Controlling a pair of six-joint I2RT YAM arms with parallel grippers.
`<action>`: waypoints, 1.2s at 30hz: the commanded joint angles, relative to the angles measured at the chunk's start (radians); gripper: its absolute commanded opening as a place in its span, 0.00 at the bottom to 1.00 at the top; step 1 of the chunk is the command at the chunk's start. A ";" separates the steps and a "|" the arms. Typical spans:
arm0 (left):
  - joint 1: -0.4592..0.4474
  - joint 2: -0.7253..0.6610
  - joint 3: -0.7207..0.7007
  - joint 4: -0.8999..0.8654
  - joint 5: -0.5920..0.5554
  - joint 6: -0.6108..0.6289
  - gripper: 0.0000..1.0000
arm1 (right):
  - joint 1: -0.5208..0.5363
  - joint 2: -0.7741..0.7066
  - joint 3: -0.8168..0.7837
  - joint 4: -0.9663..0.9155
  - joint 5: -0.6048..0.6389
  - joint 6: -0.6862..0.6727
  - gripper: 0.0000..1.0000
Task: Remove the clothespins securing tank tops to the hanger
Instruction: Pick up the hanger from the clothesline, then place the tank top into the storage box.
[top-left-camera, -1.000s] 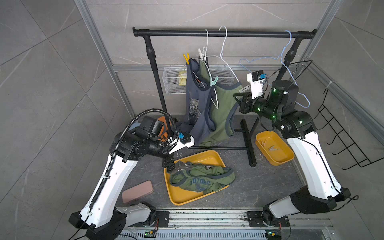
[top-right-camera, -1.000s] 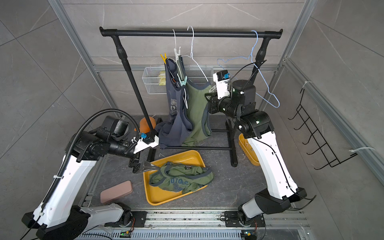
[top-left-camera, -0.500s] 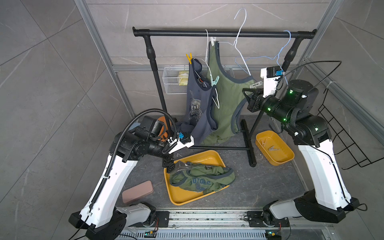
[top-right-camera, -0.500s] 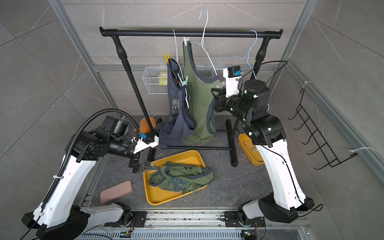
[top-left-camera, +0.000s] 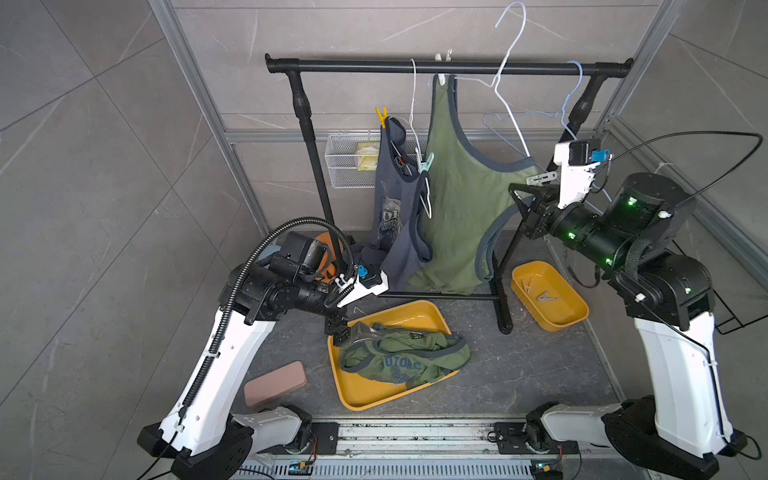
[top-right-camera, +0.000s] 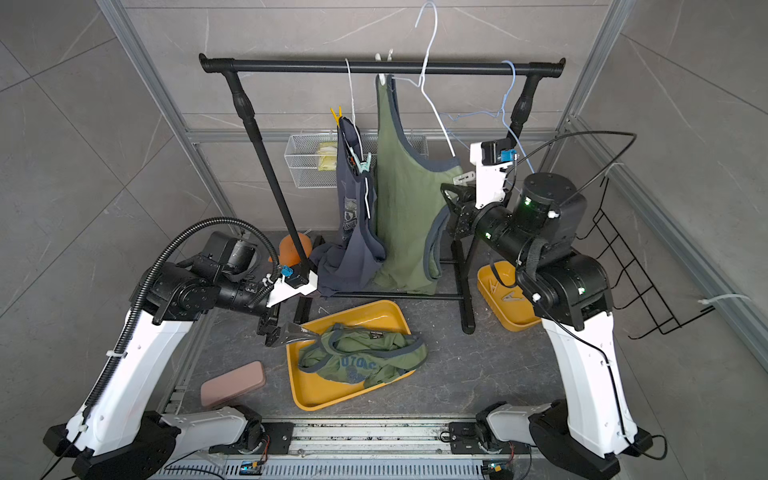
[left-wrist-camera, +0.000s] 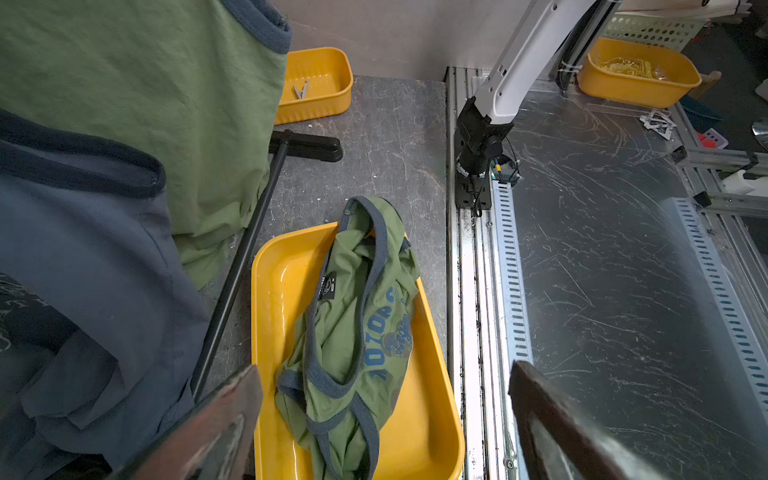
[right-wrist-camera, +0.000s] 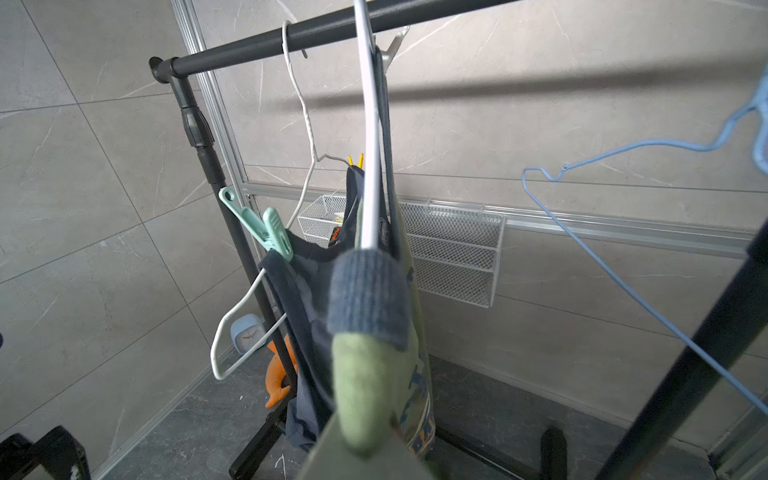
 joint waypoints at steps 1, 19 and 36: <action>0.004 -0.014 0.022 -0.020 0.041 0.005 0.96 | 0.004 -0.044 0.046 -0.021 0.012 -0.040 0.00; 0.004 -0.021 0.022 -0.018 0.046 0.001 0.96 | 0.004 -0.095 0.130 -0.269 0.014 -0.110 0.00; 0.003 -0.033 0.022 -0.022 0.041 0.002 0.96 | 0.005 -0.128 0.383 -0.331 -0.031 -0.100 0.00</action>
